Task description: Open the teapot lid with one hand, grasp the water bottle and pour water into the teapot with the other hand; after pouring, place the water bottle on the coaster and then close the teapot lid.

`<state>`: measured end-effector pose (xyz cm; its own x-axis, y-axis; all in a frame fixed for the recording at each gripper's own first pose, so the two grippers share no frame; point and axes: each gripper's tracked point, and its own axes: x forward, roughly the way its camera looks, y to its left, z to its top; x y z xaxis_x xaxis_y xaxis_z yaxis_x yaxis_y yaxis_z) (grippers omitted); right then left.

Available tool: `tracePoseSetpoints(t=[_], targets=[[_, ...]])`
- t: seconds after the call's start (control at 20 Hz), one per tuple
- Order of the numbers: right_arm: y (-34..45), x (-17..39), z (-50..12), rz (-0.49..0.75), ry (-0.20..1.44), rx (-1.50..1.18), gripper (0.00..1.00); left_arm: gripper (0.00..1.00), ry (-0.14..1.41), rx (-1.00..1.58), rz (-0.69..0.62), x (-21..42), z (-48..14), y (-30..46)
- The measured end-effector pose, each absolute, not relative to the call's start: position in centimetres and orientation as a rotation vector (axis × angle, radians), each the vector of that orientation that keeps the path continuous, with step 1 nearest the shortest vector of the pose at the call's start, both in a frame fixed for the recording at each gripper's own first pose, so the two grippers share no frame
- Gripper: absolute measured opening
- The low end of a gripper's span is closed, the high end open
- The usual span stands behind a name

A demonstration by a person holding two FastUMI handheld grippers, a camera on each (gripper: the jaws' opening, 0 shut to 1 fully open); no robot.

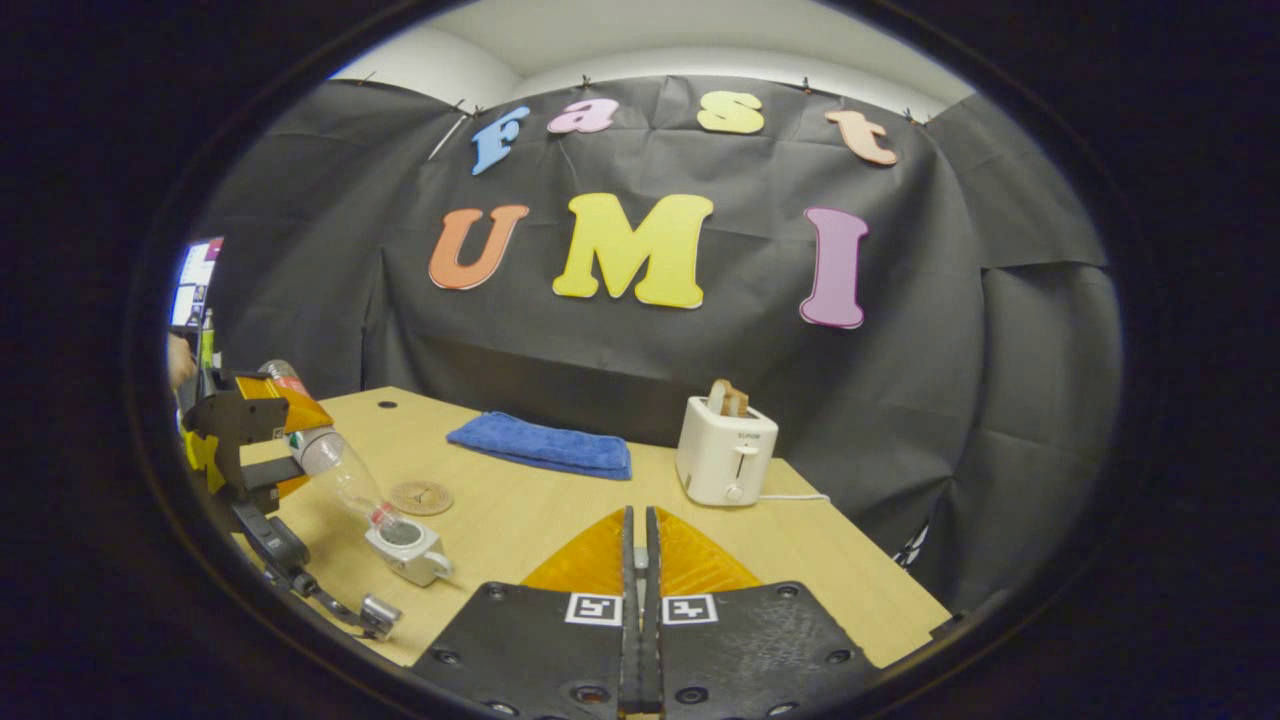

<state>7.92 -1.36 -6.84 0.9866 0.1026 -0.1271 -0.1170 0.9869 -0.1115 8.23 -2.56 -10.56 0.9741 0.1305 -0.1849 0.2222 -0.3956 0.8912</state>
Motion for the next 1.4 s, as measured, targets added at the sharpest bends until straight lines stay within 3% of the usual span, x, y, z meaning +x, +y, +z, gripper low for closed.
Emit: tracePoseSetpoints(t=[0.45, 0.5, 0.55, 0.75, 0.85, 0.9, 0.95, 1.15, 1.4], targets=[[-1.5, 7.9, -6.8, 0.098, 0.115, -0.140, 0.00, 0.76, 0.214, 2.093, -0.089, 8.6, -7.7, -3.7], [-1.6, 7.9, -6.7, 0.096, 0.114, -0.144, 0.00, 0.80, 0.209, 2.100, -0.091, 8.6, -7.7, -3.9], [-1.5, 7.8, -6.7, 0.096, 0.113, -0.143, 0.00, 0.76, 0.205, 2.113, -0.096, 8.5, -7.6, -4.1], [-1.5, 7.8, -6.6, 0.099, 0.109, -0.143, 0.00, 0.80, 0.200, 2.142, -0.107, 8.3, -7.4, -4.5], [-1.5, 7.8, -6.6, 0.101, 0.109, -0.142, 0.00, 0.76, 0.198, 2.151, -0.094, 8.2, -7.3, -4.6], [-1.5, 7.8, -6.6, 0.101, 0.110, -0.142, 0.00, 0.81, 0.200, 2.152, -0.094, 8.3, -7.3, -4.7], [-1.5, 7.8, -6.6, 0.100, 0.110, -0.142, 0.00, 0.77, 0.209, 2.152, -0.098, 8.3, -7.5, -4.6], [-1.7, 7.9, -6.7, 0.096, 0.112, -0.140, 0.00, 0.76, 0.204, 2.162, -0.095, 8.2, -7.4, -4.6], [-2.3, 7.9, -6.4, 0.080, 0.103, -0.150, 0.00, 0.76, 0.197, 1.945, -0.077, 8.4, -8.1, -2.6]])
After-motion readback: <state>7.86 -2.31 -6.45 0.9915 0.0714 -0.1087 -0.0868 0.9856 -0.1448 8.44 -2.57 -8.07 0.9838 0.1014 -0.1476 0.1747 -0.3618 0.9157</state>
